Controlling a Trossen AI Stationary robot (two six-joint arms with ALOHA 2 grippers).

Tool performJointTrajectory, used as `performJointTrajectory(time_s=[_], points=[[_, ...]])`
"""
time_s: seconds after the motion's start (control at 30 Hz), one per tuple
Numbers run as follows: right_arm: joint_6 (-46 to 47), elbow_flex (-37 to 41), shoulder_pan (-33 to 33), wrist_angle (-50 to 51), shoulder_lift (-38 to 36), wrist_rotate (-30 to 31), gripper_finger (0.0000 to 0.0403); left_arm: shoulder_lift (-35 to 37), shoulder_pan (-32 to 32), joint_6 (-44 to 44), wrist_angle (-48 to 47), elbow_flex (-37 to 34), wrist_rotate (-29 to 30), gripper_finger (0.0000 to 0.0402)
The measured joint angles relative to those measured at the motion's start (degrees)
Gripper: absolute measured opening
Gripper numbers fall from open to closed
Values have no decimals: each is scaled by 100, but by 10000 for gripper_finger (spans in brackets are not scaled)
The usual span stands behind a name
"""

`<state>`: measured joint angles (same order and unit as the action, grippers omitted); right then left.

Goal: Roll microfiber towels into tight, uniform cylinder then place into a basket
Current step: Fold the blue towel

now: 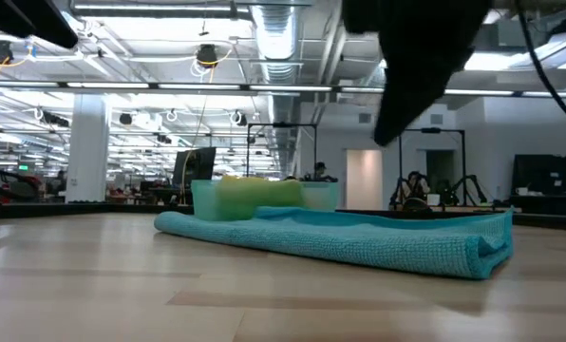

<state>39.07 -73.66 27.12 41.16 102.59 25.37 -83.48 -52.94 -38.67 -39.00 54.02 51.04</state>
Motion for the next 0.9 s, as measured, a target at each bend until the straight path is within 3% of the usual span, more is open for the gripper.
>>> performJointTrajectory(time_s=[0.23, 0.33, 0.5, 0.67, 0.73, 0.9], points=[[146, -57, 984, -99, -48, 3156, 126, -376, 620, 153, 18, 0, 277, 208], [91, -57, 1074, -88, -48, 4031, 100, -440, 998, 234, 121, 0, 123, 208], [-143, -59, 967, -35, -179, 4076, 71, -473, 1577, 1035, 1201, -92, -421, 208], [-145, -59, 800, 82, -395, 4023, 65, -473, 2128, 2310, 2613, -328, -1536, 208], [-142, -59, 787, 77, -453, 3989, 66, -473, 2331, 2516, 2746, -357, -1860, 208], [41, -62, 889, 91, -441, 3691, 65, -505, 2734, 2663, 2774, -358, -2035, 208]])
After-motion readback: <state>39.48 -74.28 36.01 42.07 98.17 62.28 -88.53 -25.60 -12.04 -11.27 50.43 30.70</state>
